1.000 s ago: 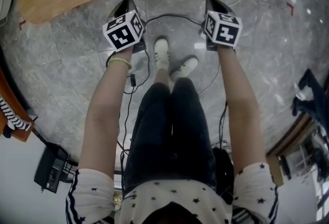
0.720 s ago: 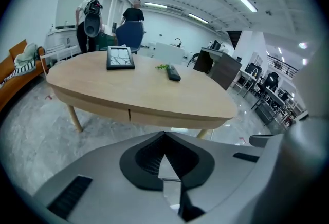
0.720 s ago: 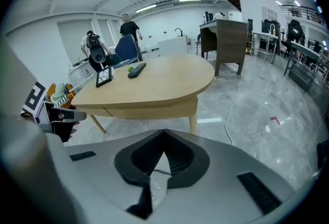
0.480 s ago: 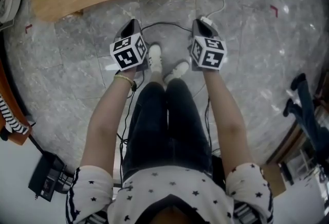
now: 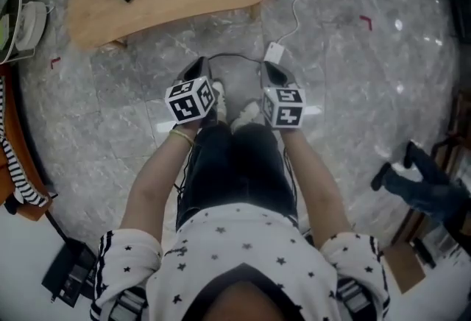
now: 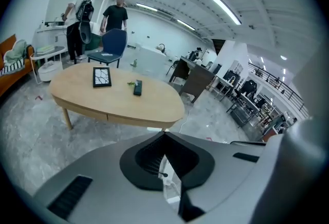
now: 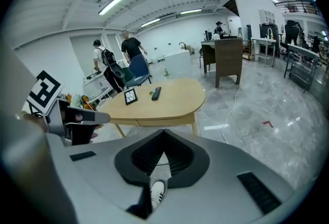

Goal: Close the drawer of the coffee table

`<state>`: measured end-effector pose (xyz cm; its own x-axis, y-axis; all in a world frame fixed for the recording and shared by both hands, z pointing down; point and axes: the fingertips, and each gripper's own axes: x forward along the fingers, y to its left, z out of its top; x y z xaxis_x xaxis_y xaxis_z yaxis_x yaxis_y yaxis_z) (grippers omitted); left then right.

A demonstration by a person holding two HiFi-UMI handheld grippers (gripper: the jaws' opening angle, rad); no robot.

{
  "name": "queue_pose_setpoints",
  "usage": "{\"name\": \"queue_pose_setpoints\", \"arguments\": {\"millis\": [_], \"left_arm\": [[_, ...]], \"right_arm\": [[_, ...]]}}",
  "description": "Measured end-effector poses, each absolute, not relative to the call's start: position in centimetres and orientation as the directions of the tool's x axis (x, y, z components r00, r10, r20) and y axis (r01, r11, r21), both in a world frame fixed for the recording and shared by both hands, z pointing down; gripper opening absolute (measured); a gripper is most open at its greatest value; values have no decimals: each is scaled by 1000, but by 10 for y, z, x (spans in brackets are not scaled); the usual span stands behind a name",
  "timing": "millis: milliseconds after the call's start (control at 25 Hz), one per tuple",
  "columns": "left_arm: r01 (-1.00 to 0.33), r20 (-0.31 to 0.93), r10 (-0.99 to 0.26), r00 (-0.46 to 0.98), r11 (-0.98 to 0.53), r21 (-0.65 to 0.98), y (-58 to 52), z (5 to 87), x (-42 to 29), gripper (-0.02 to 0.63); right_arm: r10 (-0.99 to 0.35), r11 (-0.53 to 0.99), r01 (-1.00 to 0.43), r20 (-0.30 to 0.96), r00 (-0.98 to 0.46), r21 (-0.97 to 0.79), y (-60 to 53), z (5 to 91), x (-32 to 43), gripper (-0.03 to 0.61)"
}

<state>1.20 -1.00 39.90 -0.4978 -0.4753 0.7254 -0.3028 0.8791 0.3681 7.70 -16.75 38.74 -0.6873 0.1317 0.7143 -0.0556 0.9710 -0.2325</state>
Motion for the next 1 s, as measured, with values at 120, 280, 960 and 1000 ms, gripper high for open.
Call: {"name": "queue_pose_setpoints", "arguments": {"millis": [120, 280, 960, 1000], "left_arm": [[-314, 721, -487, -492, 872, 375, -16, 369, 23, 9], [-369, 710, -513, -483, 854, 367, -30, 332, 38, 9], [-443, 675, -606, -420, 787, 430, -78, 259, 116, 9], [-447, 675, -611, -413, 782, 434, -81, 256, 118, 9]], "right_arm": [[134, 966, -65, 700, -701, -251, -171, 355, 95, 11], [130, 960, -78, 676, -726, -269, -177, 316, 113, 11], [121, 951, -76, 590, -798, -298, -196, 213, 181, 11], [120, 950, -79, 584, -803, -303, -199, 209, 185, 11]]}}
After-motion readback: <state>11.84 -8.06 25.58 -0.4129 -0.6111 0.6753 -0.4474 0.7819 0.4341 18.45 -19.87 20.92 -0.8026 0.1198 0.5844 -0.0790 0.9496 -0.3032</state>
